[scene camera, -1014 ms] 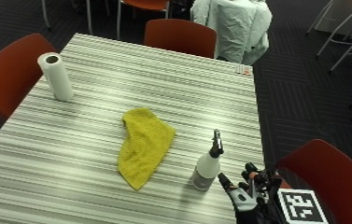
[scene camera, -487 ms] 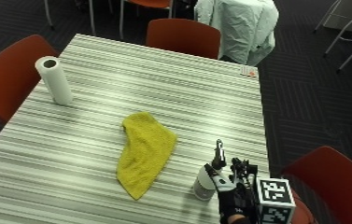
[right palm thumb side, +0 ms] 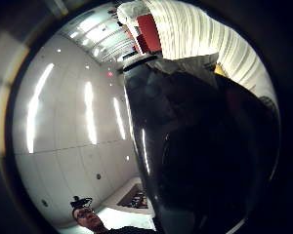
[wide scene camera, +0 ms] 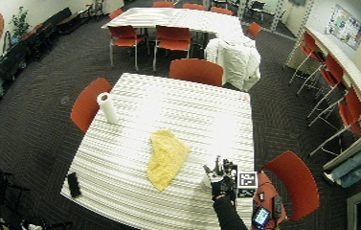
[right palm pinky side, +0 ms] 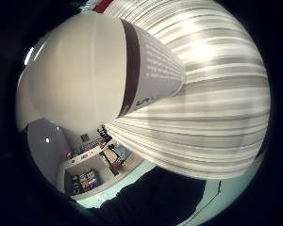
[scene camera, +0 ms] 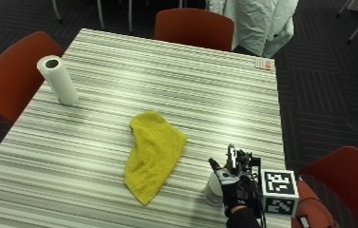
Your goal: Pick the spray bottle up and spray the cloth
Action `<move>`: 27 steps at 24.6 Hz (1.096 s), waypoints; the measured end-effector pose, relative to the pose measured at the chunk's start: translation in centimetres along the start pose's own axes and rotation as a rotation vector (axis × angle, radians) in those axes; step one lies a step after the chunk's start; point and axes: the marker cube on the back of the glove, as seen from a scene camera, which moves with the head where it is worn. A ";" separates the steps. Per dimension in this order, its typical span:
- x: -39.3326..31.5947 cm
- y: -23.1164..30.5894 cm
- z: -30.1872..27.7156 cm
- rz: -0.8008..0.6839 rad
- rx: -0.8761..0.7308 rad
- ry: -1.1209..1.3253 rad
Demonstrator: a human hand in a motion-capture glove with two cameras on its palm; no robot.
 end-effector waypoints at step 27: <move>-1.3 0.7 -0.7 -0.038 0.019 -0.143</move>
